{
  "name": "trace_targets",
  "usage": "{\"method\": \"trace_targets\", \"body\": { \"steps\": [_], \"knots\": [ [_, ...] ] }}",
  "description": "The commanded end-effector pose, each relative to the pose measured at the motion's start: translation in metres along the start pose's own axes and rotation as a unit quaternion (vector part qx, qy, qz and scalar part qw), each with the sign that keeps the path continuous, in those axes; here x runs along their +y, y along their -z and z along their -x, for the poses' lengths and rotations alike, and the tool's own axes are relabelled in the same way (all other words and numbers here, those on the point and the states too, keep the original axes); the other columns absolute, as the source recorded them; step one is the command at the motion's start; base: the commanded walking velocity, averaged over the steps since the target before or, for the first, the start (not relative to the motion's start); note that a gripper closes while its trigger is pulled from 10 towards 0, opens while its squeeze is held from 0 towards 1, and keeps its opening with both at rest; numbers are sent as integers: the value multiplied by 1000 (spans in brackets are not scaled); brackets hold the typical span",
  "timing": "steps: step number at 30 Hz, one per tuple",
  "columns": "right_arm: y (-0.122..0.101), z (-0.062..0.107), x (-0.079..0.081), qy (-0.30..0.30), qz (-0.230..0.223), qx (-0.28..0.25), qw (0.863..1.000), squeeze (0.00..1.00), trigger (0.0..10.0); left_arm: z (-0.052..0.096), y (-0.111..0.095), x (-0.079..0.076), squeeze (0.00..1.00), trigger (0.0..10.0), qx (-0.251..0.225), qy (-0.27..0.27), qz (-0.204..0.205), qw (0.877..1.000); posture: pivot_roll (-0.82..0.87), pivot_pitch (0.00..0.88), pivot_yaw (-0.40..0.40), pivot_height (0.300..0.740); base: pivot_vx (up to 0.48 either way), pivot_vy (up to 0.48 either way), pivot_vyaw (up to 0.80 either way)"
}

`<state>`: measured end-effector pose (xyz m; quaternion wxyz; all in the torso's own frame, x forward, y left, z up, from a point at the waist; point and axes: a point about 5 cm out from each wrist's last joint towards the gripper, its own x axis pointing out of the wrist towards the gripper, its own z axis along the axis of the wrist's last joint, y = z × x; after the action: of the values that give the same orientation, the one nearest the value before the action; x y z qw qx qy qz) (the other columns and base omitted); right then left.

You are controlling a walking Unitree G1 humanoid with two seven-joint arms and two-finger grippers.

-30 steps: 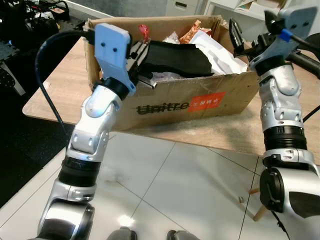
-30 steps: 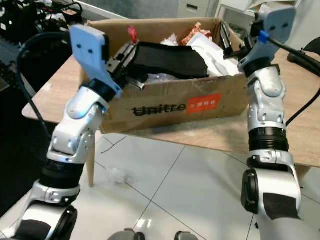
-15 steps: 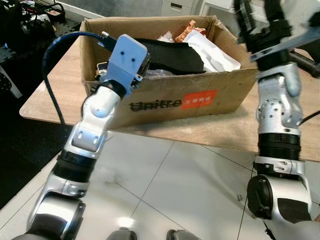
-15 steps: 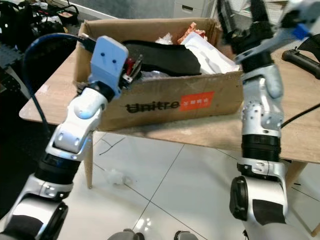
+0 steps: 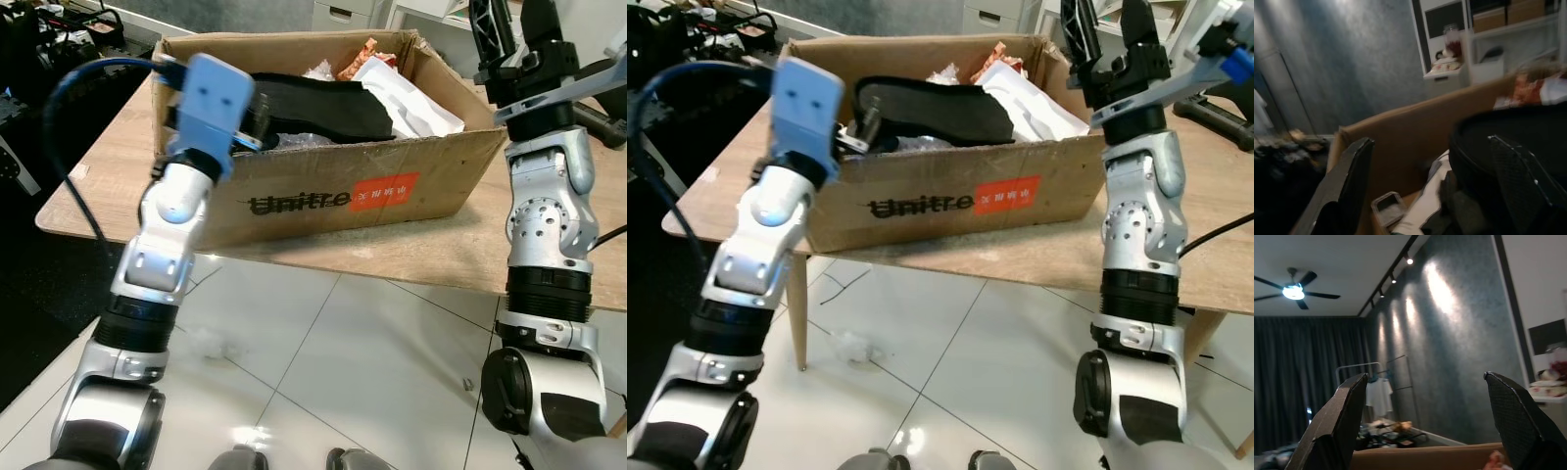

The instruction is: Picking trash to rubbish bin

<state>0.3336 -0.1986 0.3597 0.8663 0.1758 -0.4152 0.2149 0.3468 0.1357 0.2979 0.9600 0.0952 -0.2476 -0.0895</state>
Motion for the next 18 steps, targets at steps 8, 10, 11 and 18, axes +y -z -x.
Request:
{"method": "trace_targets", "body": {
  "steps": [8,10,11,18],
  "knots": [
    [-2,1,12,-43,-65,-14,997,235,10000,4,-28,19,0,10000,-87,23,178,980,67,121,-13,740,0,0,0],
    [-2,1,16,-59,-75,-12,995,153,10000,9,-35,23,0,10000,-112,46,213,969,71,119,-17,740,0,0,0],
    [-2,1,16,-59,-75,-12,995,153,10000,9,-35,23,0,10000,-112,46,213,969,71,119,-17,740,0,0,0],
    [4,1,24,-78,-87,2,993,71,10000,22,-43,28,0,10000,-139,110,286,942,76,115,-22,740,0,0,0]
  ]
}}
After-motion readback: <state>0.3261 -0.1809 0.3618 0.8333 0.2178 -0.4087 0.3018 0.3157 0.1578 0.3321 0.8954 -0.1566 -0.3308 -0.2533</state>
